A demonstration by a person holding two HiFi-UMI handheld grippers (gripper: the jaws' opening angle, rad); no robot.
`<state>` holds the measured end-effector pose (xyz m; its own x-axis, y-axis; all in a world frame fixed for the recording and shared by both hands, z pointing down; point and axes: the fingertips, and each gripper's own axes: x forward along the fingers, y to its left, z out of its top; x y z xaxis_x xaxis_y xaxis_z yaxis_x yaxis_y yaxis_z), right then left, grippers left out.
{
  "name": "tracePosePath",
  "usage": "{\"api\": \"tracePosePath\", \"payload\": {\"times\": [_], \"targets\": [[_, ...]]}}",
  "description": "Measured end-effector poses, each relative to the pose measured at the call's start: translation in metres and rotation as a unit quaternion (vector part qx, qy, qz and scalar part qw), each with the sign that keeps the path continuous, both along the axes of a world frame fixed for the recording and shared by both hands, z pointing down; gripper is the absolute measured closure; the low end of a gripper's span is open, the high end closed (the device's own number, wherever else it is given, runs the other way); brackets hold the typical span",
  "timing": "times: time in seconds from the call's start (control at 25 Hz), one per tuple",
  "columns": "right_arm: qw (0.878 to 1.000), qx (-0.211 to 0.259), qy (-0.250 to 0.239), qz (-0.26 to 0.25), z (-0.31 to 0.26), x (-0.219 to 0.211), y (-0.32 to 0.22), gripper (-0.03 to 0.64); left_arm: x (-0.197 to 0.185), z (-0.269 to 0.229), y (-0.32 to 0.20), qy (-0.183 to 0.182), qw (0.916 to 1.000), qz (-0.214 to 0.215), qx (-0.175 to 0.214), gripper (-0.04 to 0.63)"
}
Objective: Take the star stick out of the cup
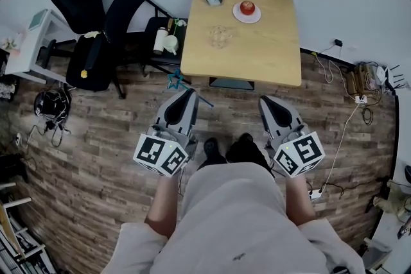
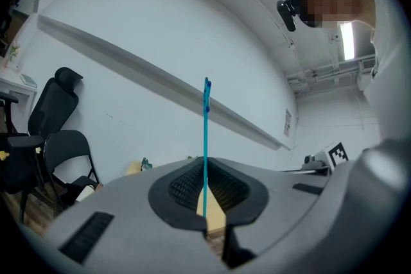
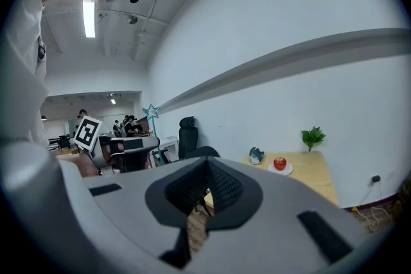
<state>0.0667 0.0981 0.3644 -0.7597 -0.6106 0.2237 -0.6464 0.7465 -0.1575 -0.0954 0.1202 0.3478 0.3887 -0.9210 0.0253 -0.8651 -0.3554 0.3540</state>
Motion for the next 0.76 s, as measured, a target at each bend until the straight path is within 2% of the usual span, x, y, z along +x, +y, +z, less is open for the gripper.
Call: {"api": "tracePosePath", "payload": {"times": [0.76], "targets": [[1.0, 0.006, -0.012, 0.001, -0.006, -0.01, 0.011, 0.617, 0.001, -0.008, 0.004, -0.013, 0.9998, 0.014, 0.007, 0.577]]}}
